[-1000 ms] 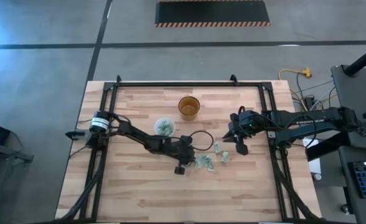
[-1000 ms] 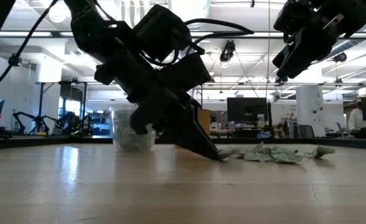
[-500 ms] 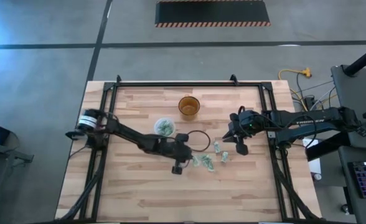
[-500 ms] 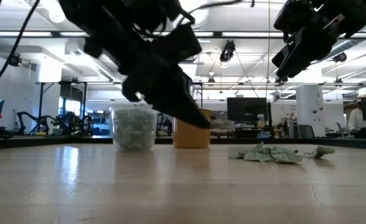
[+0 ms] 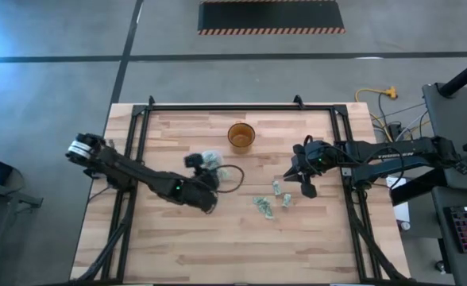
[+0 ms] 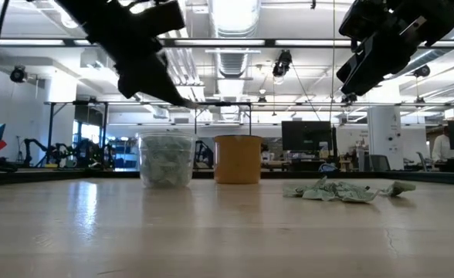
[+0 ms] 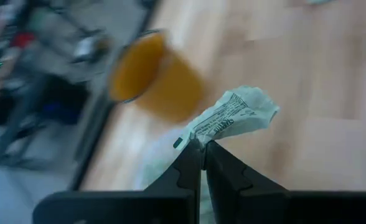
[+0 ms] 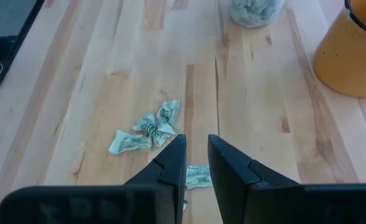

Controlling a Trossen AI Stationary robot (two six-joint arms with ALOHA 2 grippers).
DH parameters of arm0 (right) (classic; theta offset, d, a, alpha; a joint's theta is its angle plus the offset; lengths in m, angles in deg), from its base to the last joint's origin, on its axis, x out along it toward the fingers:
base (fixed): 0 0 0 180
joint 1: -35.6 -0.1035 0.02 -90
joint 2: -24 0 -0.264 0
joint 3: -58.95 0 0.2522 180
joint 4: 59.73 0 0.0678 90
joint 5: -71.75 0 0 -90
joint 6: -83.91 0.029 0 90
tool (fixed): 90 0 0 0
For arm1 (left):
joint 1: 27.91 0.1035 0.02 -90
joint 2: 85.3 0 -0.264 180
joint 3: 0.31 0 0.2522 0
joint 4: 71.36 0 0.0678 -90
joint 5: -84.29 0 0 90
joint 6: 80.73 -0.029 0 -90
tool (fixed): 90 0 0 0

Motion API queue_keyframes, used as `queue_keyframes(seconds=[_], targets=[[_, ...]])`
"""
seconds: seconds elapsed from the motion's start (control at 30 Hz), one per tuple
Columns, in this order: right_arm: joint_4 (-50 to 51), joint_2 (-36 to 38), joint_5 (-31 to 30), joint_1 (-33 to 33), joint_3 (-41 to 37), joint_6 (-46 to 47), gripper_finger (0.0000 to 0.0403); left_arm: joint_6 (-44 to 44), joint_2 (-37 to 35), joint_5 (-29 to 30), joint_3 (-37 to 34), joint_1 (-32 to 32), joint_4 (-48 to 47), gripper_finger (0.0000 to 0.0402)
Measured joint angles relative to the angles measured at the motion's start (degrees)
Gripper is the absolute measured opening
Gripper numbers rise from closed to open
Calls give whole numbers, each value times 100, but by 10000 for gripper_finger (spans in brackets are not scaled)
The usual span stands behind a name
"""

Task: Pick and place Stevia / Truvia into bins
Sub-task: Put the stevia packet into the transparent bin

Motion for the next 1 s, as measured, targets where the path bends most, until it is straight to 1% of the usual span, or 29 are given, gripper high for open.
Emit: queue_keyframes(seconds=[0.1, 0.2, 0.37, 0.43, 0.6, 0.8, 0.93, 1.0], targets=[[-16, 0, -1, 0, 0, -2, 59, 471, -305, 600, -308, -27, -209, 0], [-38, 0, -3, 0, 0, -23, 59, 720, -573, 692, -622, 64, -241, 0], [-101, 0, -3, 0, 0, -44, 59, 834, -681, 723, -935, 307, -152, 0], [-132, 0, -3, 0, 0, -44, 59, 797, -672, 591, -997, 435, 31, 0], [-146, 0, -7, 0, 0, -45, 59, 658, -504, -47, -1023, 805, 107, 0], [-144, 0, -10, 2, 0, -99, 59, 483, -353, -589, -1021, 1061, 213, 0], [-144, 0, -15, 2, 0, -151, 59, 449, -353, -862, -1010, 1155, 213, 0], [-142, 0, -21, 2, 0, -150, 59, 432, -353, -887, -1010, 1163, 214, 0]])
